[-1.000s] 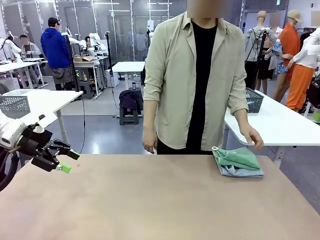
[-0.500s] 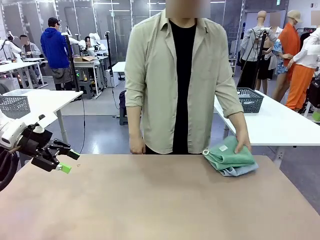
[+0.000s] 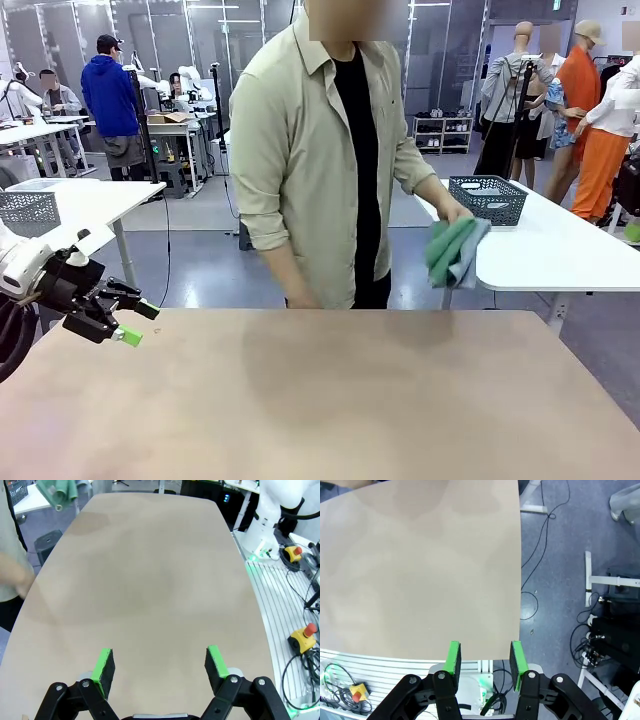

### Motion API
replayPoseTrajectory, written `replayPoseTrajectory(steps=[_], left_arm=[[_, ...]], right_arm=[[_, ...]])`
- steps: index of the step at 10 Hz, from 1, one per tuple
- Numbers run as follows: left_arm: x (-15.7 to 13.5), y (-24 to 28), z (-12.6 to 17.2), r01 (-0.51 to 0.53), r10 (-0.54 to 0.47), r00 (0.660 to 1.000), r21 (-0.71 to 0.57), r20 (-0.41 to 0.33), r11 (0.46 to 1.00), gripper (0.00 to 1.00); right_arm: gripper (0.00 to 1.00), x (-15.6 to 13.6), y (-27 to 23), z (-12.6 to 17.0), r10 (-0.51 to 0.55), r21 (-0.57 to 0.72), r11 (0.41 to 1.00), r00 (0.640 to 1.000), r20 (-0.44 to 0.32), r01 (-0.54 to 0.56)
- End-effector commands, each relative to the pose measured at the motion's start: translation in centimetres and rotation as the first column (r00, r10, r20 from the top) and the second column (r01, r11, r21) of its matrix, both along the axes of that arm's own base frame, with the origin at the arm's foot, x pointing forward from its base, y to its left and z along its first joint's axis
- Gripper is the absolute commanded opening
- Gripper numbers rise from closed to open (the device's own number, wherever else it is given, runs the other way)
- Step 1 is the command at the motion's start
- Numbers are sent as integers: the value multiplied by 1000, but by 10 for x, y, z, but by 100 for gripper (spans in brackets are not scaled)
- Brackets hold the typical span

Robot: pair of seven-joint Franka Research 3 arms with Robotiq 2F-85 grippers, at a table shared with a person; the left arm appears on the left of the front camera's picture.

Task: Fold the towels and place them in the basket.
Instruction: Stack the folded Towel with hook on the right side of the table.

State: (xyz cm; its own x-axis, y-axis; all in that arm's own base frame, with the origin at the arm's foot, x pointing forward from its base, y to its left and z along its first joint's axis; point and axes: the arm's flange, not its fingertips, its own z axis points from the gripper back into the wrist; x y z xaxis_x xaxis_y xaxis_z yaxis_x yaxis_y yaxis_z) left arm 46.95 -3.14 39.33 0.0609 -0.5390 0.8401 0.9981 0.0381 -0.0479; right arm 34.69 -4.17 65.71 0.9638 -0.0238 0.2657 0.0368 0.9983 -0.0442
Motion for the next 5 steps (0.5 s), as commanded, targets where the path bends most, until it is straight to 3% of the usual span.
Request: replayPoseTrajectory(steps=[1,2,3,4,5], left_arm=[[0,0,3,-6,6,1000,10,-13,1000,92],[0,0,0,0,0,1000,0,0,1000,92],[-8,-5,21,-54,46,987,-46,-153,997,92],[-8,-6,49,-157,142,950,-31,-277,987,92],[-5,-2,77,-259,246,892,17,-378,966,92]], right_arm=[[51,0,-1,1,-8,-8,1000,1000,-9,8],[51,0,0,0,0,0,1000,1000,0,0],[51,-1,-6,18,9,101,995,1000,-1,-9],[51,1,-15,36,25,207,978,1000,-17,-21],[51,5,-26,50,41,286,958,999,-28,-31]])
